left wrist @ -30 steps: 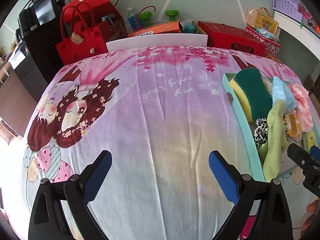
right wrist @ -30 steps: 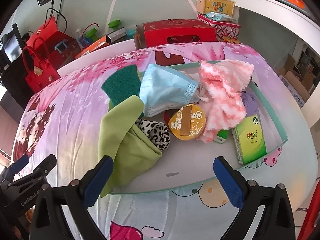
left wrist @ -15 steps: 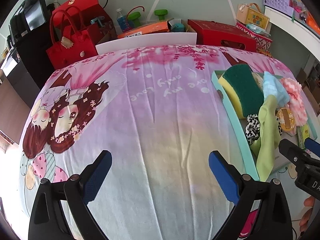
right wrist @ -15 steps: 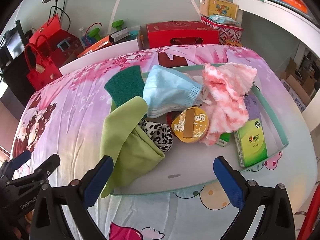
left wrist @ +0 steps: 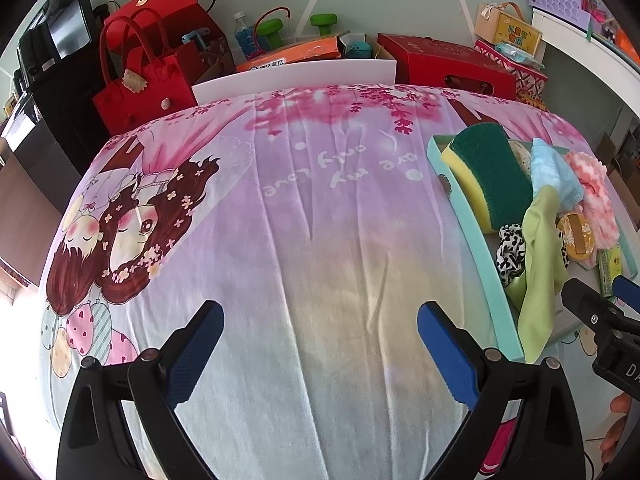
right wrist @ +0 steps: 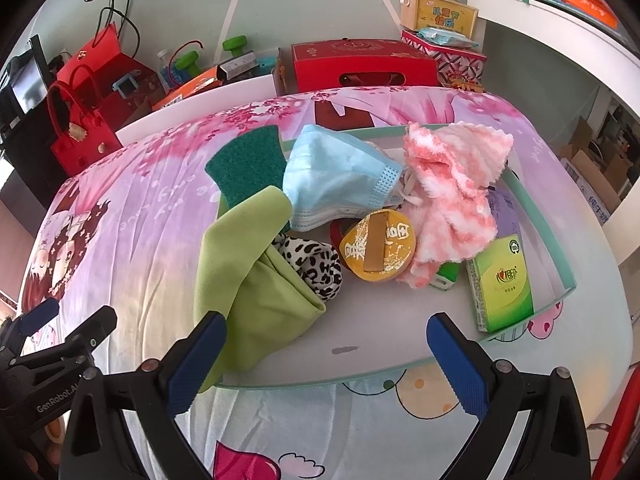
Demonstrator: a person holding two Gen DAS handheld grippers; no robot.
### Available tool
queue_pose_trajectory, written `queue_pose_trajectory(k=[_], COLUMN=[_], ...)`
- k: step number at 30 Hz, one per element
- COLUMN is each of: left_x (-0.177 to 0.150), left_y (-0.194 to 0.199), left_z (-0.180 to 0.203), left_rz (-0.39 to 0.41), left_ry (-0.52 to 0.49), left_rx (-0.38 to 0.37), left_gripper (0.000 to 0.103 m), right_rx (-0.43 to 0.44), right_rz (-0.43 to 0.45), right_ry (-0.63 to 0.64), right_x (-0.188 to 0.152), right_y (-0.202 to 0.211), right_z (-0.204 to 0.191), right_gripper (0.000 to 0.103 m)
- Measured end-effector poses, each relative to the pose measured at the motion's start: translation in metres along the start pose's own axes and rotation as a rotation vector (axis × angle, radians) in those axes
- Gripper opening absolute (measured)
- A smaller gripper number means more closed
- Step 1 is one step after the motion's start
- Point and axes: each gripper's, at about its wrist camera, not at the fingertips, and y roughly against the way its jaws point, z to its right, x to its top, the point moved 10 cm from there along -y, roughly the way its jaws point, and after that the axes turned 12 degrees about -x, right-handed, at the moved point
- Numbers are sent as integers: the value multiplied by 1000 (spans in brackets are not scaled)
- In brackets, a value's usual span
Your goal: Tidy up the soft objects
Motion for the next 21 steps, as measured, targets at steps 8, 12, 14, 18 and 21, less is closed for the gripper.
queue_pose_trajectory(k=[8, 12, 14, 18, 21], left_x=[-2, -2, -2, -3, -5], left_y=[-1, -2, -2, -4, -6], left_z=[-1, -1, -2, -3, -5], left_rz=[-8, -11, -14, -24, -35], left_ry=[1, 2, 3, 13, 20], left_rx=[5, 6, 7, 8, 12], left_gripper=[97, 97, 97, 97, 97], right_rx=[-4, -3, -3, -4, -3], right_rz=[-2, -4, -4, -4, -6], right_ry=[-2, -3, -2, -3, -2], right_x=[-1, -1, -1, -1, -1], right_y=[0, 0, 0, 0, -1], right_z=[1, 1, 2, 2, 2], right_gripper=[102, 102, 102, 102, 102])
